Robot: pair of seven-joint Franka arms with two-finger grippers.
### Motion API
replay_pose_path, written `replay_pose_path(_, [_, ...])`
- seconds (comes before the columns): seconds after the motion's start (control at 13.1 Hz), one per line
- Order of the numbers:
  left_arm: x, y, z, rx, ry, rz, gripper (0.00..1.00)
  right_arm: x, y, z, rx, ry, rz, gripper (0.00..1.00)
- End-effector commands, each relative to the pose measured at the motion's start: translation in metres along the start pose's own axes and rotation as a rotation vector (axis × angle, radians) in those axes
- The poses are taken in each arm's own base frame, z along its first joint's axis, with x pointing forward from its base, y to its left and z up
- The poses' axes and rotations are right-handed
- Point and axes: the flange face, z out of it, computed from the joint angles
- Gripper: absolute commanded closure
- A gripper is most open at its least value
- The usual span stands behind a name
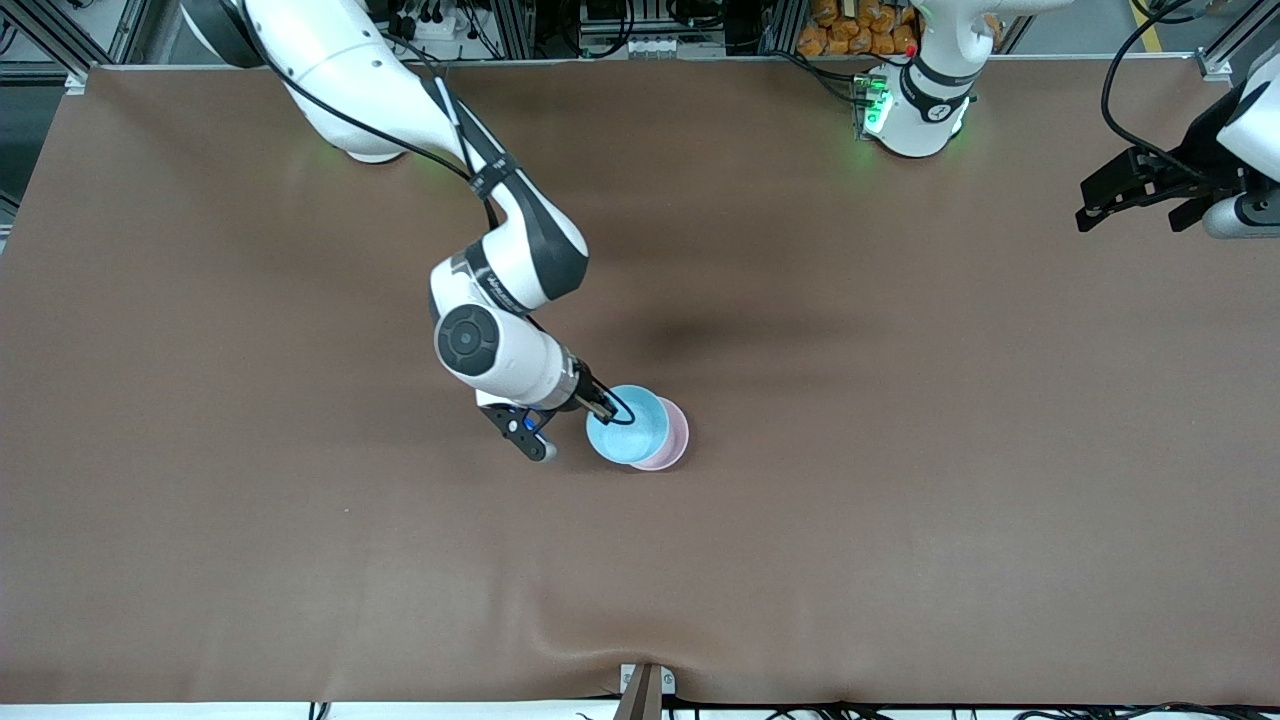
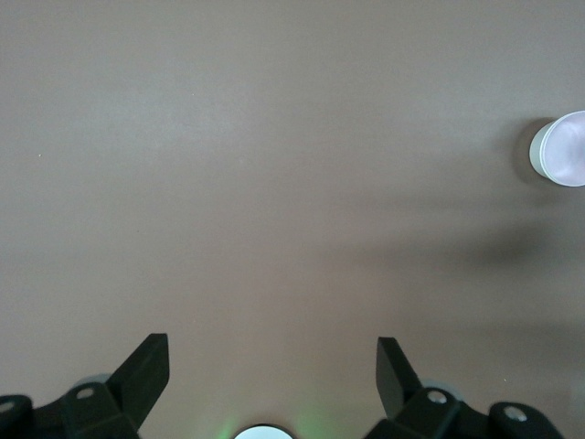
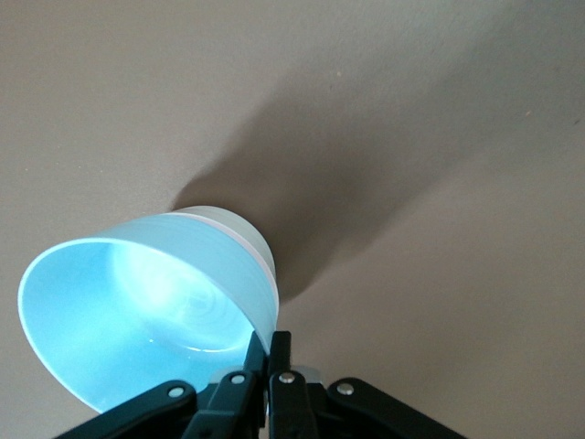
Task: Stack pink and blue bowls on white bowl
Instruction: 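Carry the blue bowl with the right gripper over the pink bowl, then lower the blue bowl into the pink bowl and open the right gripper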
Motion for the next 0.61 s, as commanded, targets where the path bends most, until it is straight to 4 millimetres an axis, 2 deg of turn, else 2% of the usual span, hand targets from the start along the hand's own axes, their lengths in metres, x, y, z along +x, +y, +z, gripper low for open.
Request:
replay_pose_path(0.0, [0.002, -0.001, -0.003, -0.011, 0.006, 0.012, 0.00, 0.001, -0.011, -0.002, 0.035, -0.048, 0.057, 1.00])
replay_pose_path(0.23, [0.003, 0.000, -0.001, -0.012, 0.001, 0.012, 0.00, 0.003, -0.010, 0.004, 0.036, -0.053, 0.063, 1.00])
replay_pose_path(0.46, [0.006, 0.000, 0.003, -0.011, -0.007, 0.013, 0.00, 0.008, -0.009, 0.019, 0.042, -0.054, 0.069, 1.00])
replay_pose_path(0.53, [0.006, 0.000, 0.003, -0.013, -0.005, 0.012, 0.00, 0.001, -0.011, 0.021, 0.047, -0.062, 0.062, 1.00])
